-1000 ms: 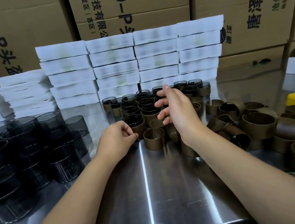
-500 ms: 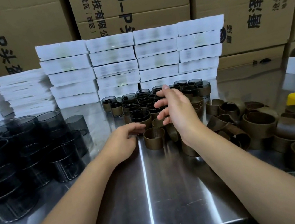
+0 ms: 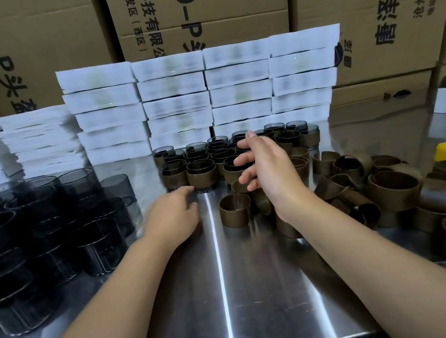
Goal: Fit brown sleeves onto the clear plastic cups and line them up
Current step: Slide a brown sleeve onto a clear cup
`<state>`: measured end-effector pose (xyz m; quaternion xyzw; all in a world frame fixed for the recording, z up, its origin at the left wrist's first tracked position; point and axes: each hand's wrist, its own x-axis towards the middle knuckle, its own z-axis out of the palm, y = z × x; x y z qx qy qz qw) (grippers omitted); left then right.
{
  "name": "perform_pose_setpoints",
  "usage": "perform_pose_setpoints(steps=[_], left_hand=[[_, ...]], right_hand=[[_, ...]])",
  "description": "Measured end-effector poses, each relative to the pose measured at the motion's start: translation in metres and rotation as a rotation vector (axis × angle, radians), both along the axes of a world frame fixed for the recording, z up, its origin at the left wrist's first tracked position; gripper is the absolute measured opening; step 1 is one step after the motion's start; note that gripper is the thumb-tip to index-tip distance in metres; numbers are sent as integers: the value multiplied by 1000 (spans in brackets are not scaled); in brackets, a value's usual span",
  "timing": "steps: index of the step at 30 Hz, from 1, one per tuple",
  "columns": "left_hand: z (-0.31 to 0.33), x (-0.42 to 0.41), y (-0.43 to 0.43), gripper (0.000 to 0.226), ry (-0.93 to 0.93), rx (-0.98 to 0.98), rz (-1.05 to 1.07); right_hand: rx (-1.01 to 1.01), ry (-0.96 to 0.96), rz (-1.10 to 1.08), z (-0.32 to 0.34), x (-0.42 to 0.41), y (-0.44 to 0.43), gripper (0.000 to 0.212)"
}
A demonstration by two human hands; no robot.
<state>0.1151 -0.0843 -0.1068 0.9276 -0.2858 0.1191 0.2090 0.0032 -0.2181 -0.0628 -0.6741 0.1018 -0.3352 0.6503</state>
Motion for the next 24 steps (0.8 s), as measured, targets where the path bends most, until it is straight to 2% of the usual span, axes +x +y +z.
perform_pose_setpoints(steps=[2, 4, 8, 11, 17, 21, 24], left_hand=[[11, -5, 4, 39, -224, 91, 124], [22, -8, 10, 36, -311, 102, 241], [37, -8, 24, 46, -139, 207, 451], [41, -6, 30, 38, -20, 234, 490], [44, -8, 32, 28, -56, 233, 488], [43, -8, 29, 38, -66, 285, 495], [43, -5, 32, 34, -68, 280, 539]], right_hand=[[10, 0, 6, 1, 0, 0, 25], [21, 0, 14, 1, 0, 0, 25], [10, 8, 26, -1, -1, 0, 25], [3, 10, 35, -1, -1, 0, 25], [-13, 9, 29, -2, 1, -1, 26], [-10, 11, 32, -2, 1, -1, 26], [-7, 9, 35, -2, 1, 0, 27]])
